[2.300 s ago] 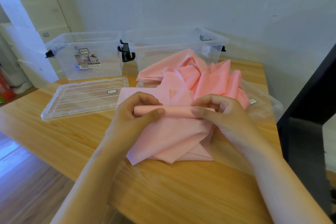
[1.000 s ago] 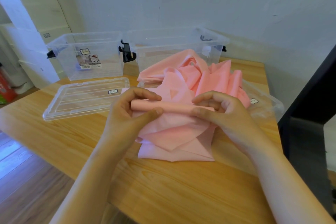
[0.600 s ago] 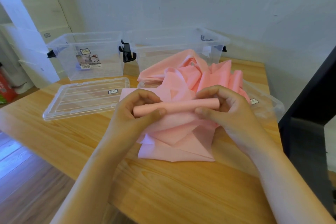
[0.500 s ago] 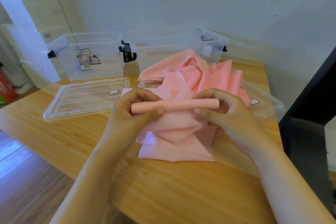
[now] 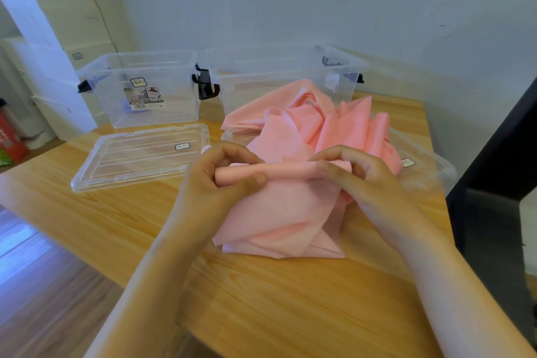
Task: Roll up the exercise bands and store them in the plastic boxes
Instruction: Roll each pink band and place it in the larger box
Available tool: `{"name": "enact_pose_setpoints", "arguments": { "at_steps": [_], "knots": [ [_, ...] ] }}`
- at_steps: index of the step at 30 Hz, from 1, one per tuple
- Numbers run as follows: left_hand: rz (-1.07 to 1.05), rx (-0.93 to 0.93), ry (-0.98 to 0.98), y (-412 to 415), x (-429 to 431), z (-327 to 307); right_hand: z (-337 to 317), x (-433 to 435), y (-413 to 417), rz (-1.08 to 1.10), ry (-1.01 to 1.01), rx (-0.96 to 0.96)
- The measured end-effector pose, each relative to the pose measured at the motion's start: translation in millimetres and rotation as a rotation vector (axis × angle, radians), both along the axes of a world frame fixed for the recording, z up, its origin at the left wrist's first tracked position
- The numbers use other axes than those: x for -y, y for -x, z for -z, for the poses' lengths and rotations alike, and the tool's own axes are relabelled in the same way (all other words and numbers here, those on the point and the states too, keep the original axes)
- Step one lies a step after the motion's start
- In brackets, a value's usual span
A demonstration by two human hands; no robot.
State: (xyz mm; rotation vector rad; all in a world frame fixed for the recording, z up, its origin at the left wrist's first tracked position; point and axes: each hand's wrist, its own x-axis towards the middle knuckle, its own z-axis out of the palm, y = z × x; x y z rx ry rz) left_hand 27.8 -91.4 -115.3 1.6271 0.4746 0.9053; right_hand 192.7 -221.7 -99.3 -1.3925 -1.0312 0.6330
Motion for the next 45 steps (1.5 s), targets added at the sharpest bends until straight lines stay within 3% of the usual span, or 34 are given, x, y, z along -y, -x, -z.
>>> {"name": "enact_pose_setpoints", "arguments": {
  "at_steps": [8,17,29,38,45],
  "knots": [
    [0.060,-0.038,0.085,1.9,0.3,-0.6,1.4,0.7,-2.0,0.003,-0.098,-0.028],
    [-0.043,0.036,0.094,2.0,-2.5,-2.7,5.7,-2.0,-7.7,0.005,-0.063,-0.065],
    [-0.061,0.116,-0.019,12.5,5.9,-20.1,-12.7,4.8,4.7,0.015,-0.125,0.014],
    [-0.071,0.136,-0.263,33.5,35.4,-88.1,-66.8,37.2,22.0,0.014,-0.293,0.040],
    [-0.062,0.247,-0.397,51.8,67.9,-176.6,-157.3,72.6,44.8,0.014,-0.455,0.138]
  ]
}}
